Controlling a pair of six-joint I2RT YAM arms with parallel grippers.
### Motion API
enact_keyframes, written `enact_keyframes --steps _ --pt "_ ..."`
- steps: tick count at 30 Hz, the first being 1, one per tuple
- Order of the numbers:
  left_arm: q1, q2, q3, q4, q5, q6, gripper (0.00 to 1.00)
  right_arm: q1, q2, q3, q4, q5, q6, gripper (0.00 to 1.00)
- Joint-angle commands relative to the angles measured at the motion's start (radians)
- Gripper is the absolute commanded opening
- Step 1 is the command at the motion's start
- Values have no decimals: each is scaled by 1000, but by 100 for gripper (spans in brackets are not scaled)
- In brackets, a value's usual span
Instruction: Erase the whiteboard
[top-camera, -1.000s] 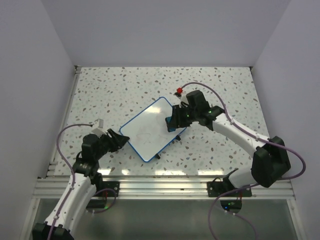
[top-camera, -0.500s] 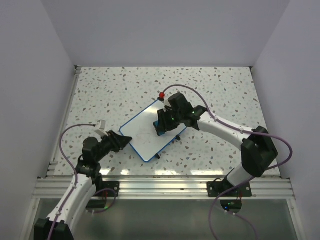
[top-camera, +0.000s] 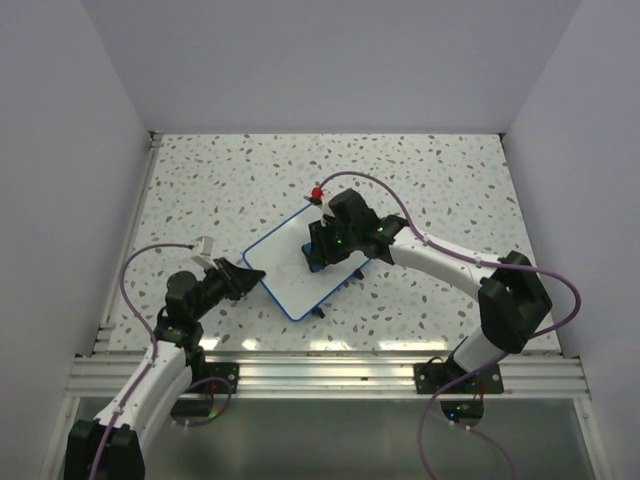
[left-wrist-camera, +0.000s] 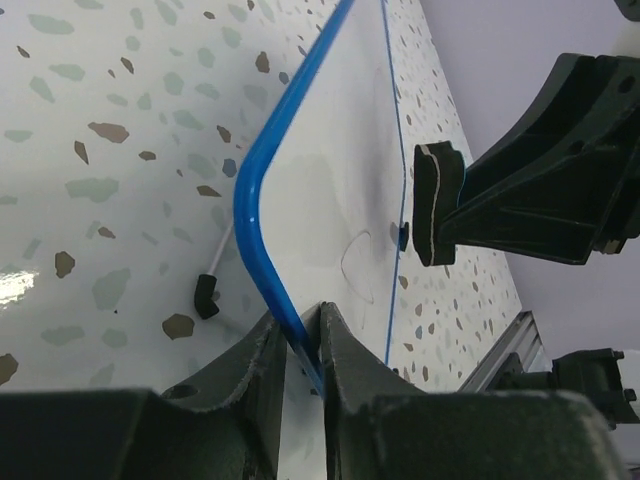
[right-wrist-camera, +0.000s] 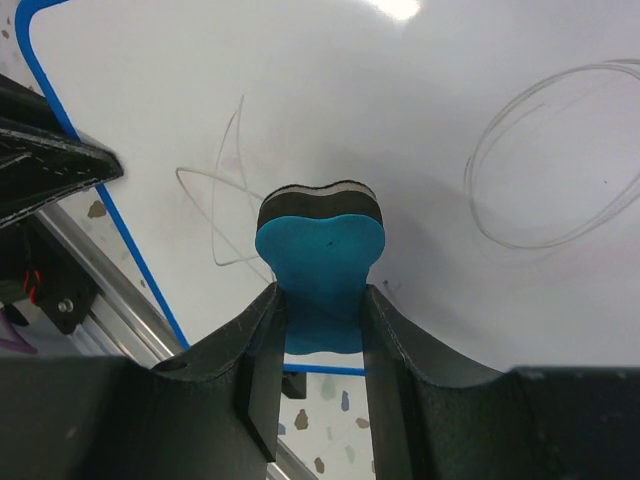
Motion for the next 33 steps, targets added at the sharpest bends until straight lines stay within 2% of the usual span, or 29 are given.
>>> enact_keyframes --steps 1,6,19,26,33 --pt "-4 22 -97 98 10 4 18 19 14 47 13 30 -16 0" --pt "-4 68 -97 61 -20 27 0 58 22 76 -30 100 -43 0" --pt "-4 122 -172 120 -88 24 0 64 -17 43 -19 106 -48 0" --pt "-4 121 -175 74 -123 -3 0 67 -38 32 -24 130 -59 0" --pt "-6 130 -163 11 -152 -21 0 65 6 66 -37 96 -59 0"
